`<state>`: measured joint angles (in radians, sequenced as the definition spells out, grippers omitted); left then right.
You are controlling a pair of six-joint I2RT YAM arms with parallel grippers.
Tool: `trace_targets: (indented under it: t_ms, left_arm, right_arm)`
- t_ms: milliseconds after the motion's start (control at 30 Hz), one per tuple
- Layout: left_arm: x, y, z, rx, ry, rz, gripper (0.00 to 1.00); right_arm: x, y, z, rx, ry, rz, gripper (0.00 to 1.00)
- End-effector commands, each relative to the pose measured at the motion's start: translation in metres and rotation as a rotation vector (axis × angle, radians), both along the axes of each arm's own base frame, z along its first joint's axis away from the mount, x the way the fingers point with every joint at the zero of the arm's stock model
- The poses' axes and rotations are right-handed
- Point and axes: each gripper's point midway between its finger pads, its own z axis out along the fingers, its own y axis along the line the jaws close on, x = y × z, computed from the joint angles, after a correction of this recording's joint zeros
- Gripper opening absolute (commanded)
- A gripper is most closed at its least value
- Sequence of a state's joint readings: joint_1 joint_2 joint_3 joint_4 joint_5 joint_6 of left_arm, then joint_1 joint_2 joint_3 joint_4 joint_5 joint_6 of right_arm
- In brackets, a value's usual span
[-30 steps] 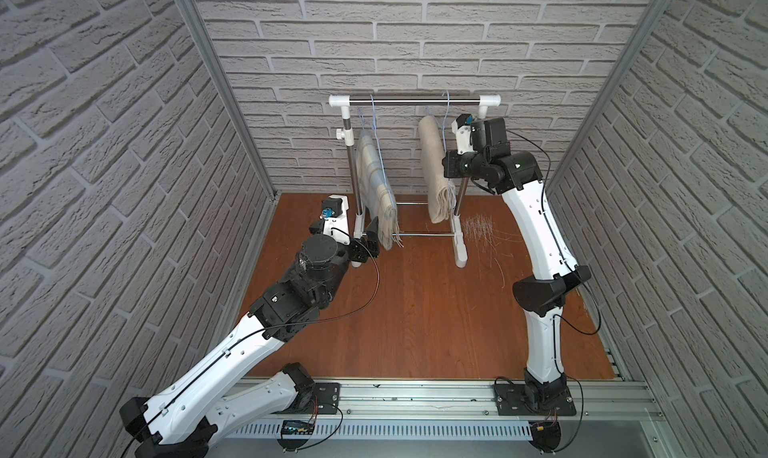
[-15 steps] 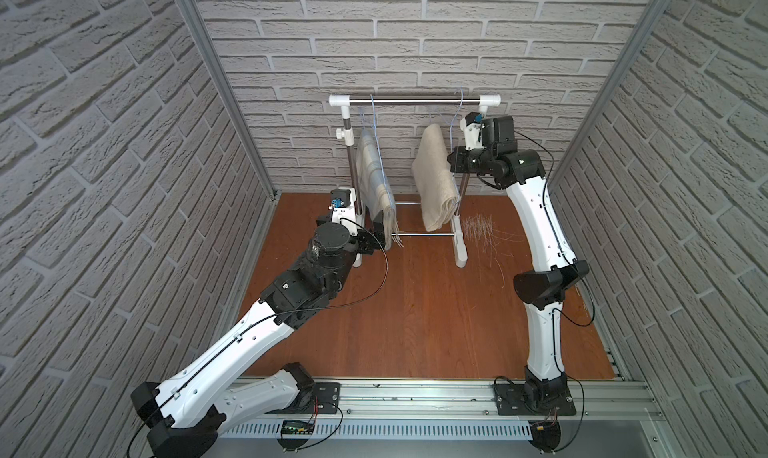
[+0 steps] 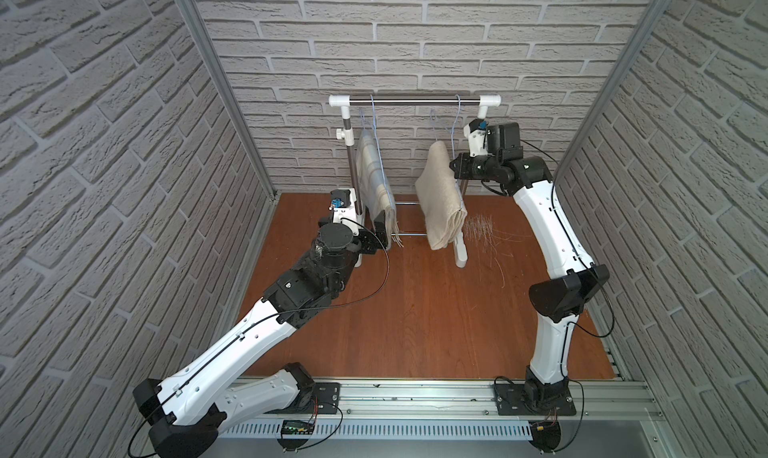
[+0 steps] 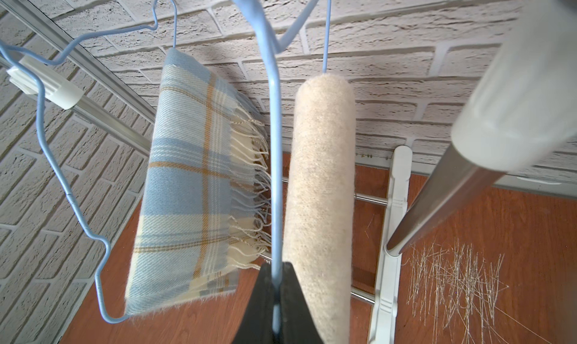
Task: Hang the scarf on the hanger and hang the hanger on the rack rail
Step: Place the hanger at the clothesline.
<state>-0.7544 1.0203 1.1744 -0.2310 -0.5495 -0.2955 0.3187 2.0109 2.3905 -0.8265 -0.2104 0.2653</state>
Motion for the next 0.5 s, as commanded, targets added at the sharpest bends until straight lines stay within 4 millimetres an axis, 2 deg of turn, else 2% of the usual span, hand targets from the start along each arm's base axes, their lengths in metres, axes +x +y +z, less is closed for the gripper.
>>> trace_targets:
  t_ms: [0,67,133,233,300,367,467]
  left_arm:
    - [0.0,-0.002,0.007,-0.034,-0.025,0.003,0.98]
    - [-0.001,-0.002,0.007,-0.037,-0.025,0.002,0.98]
    - [-0.002,0.0,0.006,-0.04,-0.024,0.004,0.98]
    - [-0.005,0.004,0.004,-0.041,-0.022,0.011,0.98]
    - [-0.007,0.007,0.005,-0.038,-0.025,0.018,0.98]
    - [-0.009,0.01,0.005,-0.028,-0.025,0.023,0.98]
    - [-0.012,0.018,0.003,-0.013,-0.016,0.038,0.98]
  right_arm:
    - [-0.007,-0.005,-0.003,0.005,0.055,-0.002,0.04]
    - [-0.009,-0.006,0.004,0.008,0.051,-0.004,0.11]
    - [-0.012,-0.006,0.007,0.012,0.054,-0.002,0.25]
    - [-0.02,-0.007,0.009,0.015,0.059,0.002,0.39]
    - [-0.027,-0.009,0.014,0.016,0.051,0.001,0.6]
    - [-0.036,-0.014,0.023,0.012,0.029,-0.006,0.64]
    - [-0.051,-0.02,0.032,0.002,0.005,-0.008,0.98]
